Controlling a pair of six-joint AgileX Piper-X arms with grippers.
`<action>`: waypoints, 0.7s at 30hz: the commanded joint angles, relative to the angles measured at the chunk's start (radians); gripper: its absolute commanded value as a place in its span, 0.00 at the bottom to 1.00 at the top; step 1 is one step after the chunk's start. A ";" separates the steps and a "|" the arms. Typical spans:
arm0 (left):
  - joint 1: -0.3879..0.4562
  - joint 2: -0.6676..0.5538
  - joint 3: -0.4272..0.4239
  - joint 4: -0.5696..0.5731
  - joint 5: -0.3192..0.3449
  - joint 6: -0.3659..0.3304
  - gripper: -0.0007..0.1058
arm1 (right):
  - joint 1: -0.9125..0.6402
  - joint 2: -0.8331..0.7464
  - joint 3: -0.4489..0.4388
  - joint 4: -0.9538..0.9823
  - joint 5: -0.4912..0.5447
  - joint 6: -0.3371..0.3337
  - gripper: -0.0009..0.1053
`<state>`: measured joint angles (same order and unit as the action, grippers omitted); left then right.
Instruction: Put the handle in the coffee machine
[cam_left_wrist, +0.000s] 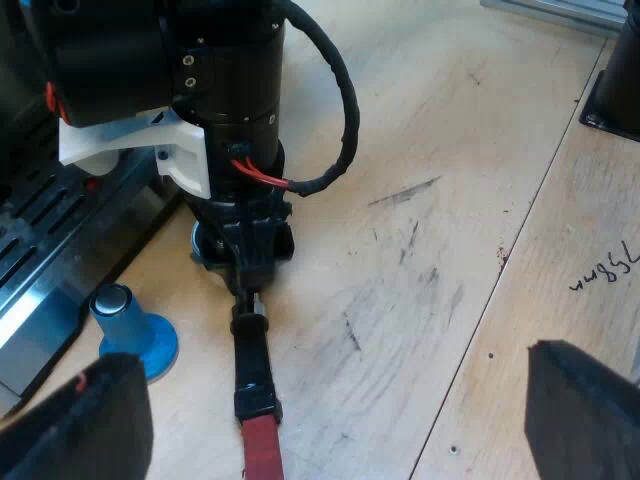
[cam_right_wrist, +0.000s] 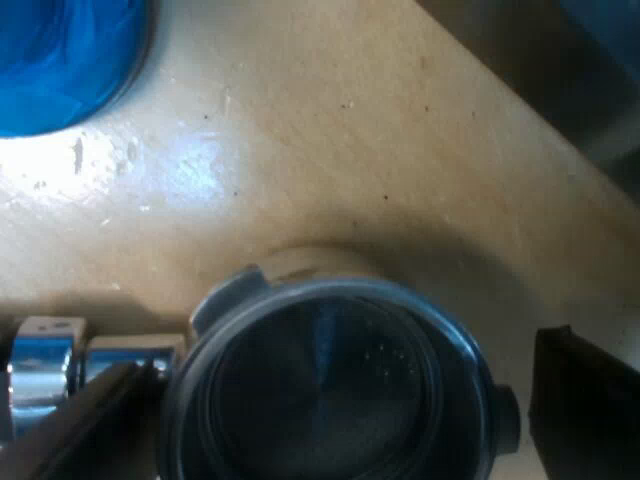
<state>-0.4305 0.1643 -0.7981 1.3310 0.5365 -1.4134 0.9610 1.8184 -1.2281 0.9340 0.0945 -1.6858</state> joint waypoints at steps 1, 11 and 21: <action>0.000 0.000 0.002 -0.004 -0.010 -0.012 0.74 | -0.004 0.001 -0.003 0.004 -0.021 -0.010 0.73; 0.000 0.000 0.012 -0.017 -0.010 -0.012 0.74 | -0.004 -0.003 -0.003 0.038 -0.078 -0.018 0.01; 0.000 0.000 0.012 -0.077 -0.010 0.016 0.74 | -0.002 -0.080 -0.003 0.145 -0.078 0.108 0.01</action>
<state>-0.4305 0.1643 -0.7847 1.2711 0.5365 -1.4025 0.9587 1.7798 -1.2281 1.0459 0.0264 -1.6102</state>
